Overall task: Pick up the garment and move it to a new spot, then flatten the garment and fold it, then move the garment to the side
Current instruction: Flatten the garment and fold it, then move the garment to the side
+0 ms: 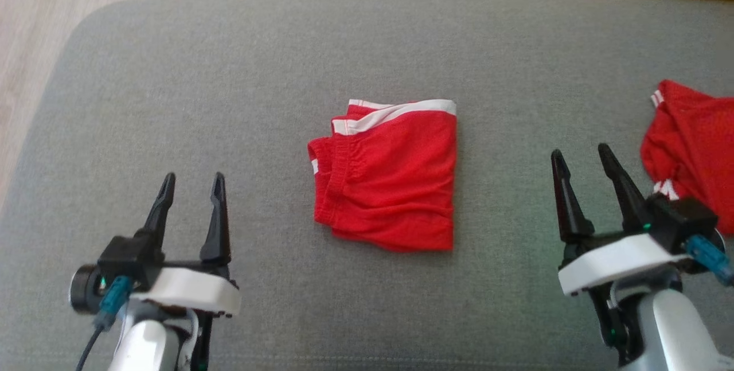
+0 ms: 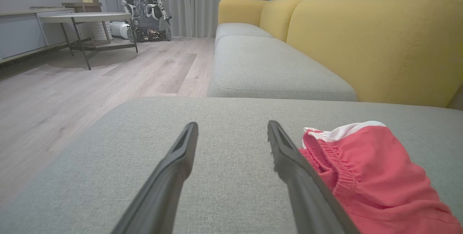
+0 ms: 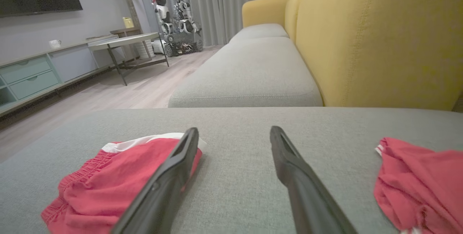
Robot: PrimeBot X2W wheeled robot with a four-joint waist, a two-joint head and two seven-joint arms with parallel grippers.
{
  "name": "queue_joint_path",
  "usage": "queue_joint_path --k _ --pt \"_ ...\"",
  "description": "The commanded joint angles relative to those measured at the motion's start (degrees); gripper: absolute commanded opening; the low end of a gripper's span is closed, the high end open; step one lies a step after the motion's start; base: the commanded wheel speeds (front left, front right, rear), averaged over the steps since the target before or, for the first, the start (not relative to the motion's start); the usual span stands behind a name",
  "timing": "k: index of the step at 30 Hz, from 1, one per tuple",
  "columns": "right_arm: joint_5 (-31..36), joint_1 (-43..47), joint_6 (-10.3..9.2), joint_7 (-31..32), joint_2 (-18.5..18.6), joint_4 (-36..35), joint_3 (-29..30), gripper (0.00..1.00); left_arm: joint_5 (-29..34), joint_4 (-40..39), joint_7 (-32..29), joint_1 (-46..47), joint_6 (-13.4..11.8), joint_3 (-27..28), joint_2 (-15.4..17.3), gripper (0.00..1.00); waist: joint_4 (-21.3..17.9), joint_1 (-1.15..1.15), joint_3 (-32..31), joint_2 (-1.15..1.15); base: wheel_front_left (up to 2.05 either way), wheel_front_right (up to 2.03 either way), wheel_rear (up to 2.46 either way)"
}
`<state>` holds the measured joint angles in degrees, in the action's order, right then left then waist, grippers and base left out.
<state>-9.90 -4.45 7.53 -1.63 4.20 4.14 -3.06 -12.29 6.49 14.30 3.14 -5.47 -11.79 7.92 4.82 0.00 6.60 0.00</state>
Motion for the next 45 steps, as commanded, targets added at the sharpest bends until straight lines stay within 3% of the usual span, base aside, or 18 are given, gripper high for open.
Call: queue_joint_path --k 1,18,45 --pt "0.6 0.1 -0.04 0.6 -0.4 -3.6 -1.0 1.00 -0.2 -2.1 0.7 0.6 0.2 2.7 1.5 1.00 -0.8 0.00 -1.0 0.00 0.00 0.00 0.00" --pt "2.1 8.3 -0.04 4.9 -1.2 -10.6 1.0 1.00 -0.5 -4.5 -2.3 -6.8 -0.9 2.1 3.4 1.00 -2.3 0.00 -7.0 0.00 0.00 0.00 0.00" --pt "3.7 11.8 -0.04 6.4 -1.3 -13.8 1.8 1.00 -1.4 -7.4 -4.7 -8.9 -2.1 1.8 5.0 1.00 -3.0 0.00 -8.1 0.00 0.00 0.00 0.00"
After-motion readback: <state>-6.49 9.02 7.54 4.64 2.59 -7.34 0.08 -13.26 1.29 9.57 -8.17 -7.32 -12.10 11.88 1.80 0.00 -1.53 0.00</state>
